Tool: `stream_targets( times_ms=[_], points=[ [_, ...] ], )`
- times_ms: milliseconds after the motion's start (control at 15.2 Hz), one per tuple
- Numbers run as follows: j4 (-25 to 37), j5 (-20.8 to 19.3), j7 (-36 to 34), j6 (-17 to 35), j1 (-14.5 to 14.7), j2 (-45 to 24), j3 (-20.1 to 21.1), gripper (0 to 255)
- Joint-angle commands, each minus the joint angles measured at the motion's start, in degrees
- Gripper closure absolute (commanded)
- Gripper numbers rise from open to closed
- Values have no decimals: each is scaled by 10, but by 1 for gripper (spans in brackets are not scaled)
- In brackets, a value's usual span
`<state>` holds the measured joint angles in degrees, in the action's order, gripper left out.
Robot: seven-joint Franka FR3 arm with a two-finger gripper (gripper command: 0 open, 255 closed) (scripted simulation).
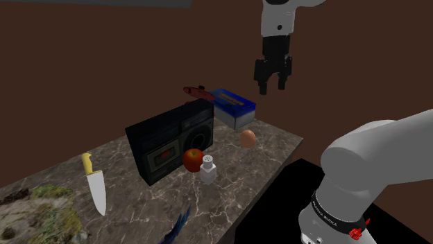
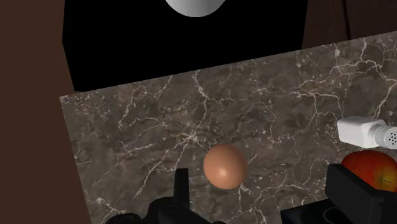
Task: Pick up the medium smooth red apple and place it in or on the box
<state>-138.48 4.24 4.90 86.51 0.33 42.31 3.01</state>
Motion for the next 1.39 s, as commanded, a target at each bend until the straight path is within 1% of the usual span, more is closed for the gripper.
stream_targets(
  times_ms=[0,330,660,1056,1320],
  points=[
    [0,0,0,0,0,0,0,0],
    [-42,49,-86,57,19,0,69,0],
    [-63,94,-171,122,38,-28,141,0],
    [-59,130,-276,210,49,-101,233,0],
    [-38,132,-351,271,44,-171,297,0]
  ],
)
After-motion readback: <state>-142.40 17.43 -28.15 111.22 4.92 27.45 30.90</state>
